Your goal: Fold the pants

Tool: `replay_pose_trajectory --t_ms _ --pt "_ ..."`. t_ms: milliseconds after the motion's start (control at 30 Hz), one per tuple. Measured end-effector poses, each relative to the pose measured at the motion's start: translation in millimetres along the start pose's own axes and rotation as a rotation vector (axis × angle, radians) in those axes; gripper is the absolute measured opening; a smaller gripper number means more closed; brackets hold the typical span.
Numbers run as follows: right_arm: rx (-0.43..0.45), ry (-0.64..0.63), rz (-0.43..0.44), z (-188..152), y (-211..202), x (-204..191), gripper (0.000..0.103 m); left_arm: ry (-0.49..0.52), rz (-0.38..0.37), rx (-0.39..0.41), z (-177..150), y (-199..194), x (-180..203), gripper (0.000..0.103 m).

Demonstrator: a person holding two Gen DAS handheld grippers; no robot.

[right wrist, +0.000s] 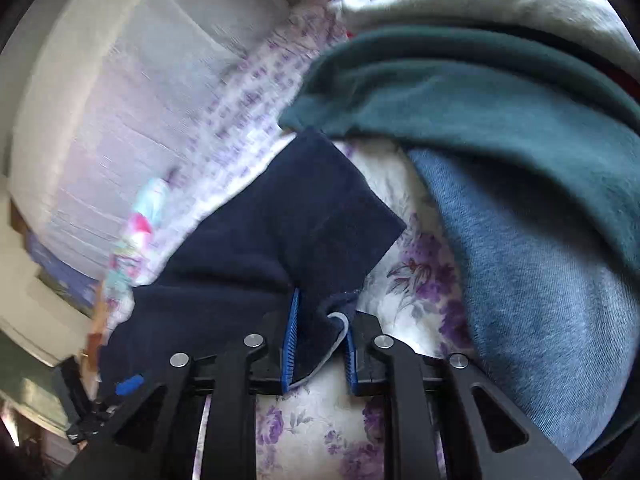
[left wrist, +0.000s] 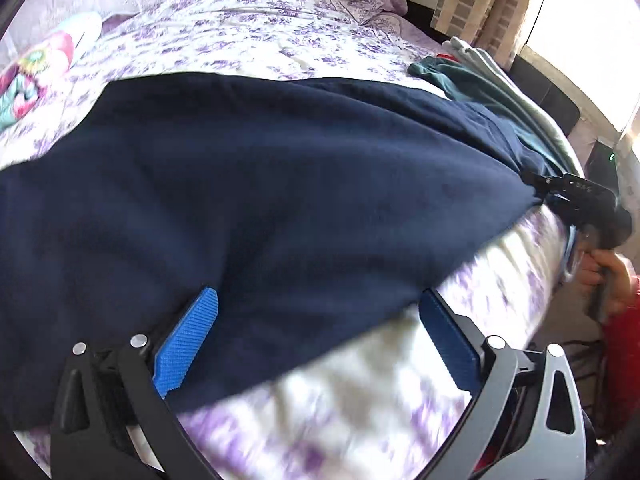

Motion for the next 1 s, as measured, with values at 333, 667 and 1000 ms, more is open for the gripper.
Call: replay_pose_trajectory --t_ms 333,667,1000 --pt "0.22 -0.356 -0.144 36.6 -52.5 -91.5 0.056 -0.217 0.123 0.109 5.5 -58.5 -95.2 0.098" --pt "-0.336 -0.744 0.089 -108.8 141.9 -254.6 0.069 -0.138 0.277 0.098 -43.6 -73.3 -134.4 0.098" --pt "-0.238 -0.783 0.206 -72.2 175.0 -347.2 0.069 -0.405 0.364 0.241 -19.0 -132.6 -242.9 0.098"
Point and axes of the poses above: each gripper's, at about its wrist camera, not at the fingertips, and y roughly the way its jaws point, x to its right, z to its top, the point moved 10 cm from there along y, roughly the way its jaws point, and after that the axes turned 6 degrees about x, right-handed, at the moved point
